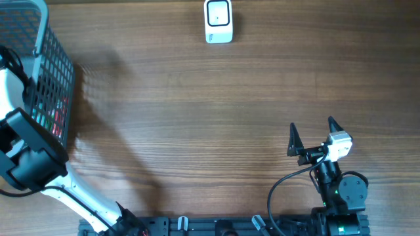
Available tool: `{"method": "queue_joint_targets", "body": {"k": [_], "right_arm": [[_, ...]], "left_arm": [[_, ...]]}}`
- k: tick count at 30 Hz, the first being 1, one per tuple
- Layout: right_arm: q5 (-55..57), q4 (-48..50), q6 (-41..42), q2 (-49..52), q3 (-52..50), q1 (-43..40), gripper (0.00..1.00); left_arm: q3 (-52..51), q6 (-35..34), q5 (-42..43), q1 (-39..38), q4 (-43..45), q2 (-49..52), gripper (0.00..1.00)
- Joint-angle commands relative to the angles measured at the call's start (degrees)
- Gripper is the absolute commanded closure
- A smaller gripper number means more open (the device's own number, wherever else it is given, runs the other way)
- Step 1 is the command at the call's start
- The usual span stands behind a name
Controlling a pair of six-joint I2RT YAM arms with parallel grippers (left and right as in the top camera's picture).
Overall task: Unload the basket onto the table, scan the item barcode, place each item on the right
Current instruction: 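Reach the left gripper into the basket and grasp the green snack bags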
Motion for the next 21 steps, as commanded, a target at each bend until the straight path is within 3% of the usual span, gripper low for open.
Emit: {"method": "queue_joint_targets", "body": {"k": [1,3,7,11,14,17,19,21], "right_arm": [[0.52,0.31,-0.52,-0.42,-0.07,-0.24,0.00],[0.52,0.31,-0.52,-0.42,-0.07,-0.24,0.00],[0.52,0.31,-0.55,-0.42,-0.07,-0.24,0.00],[0.52,0.31,-0.50,-0.42,-0.07,-0.24,0.00],[0.52,0.31,-0.52,-0.42,-0.07,-0.24,0.00],[0.52,0.28,-0.52,-0.42,-0.07,-0.24,0.00],[0.52,0.31,-0.52,-0.42,-0.07,-0.24,0.00],[0.52,0.31,-0.52,-0.42,-0.07,-0.24,0.01]], "left_arm": [[2.64,-1.64,3.04,-0.46,-1.66,-3.63,0.00],[3.32,-1.62,2.32,-0.94,-1.05,-7.80,0.00],[2.12,-1.57,-7.96,-0.85,-2.40,-8.02,0.00],[-2.36,-0.48,-8.20,0.66,-0.61,-6.54,0.00],[-4.37,9.49,-3.56,1.99,0.74,-3.63,0.00],[-4.74,11.15,-2.16,3.69,0.31,-1.14,0.00],[-4.74,14.38,5.95,5.09,0.26,-0.02,0.00],[-4.74,15.15,8.24,5.92,-0.07,0.59,0.00]]}}
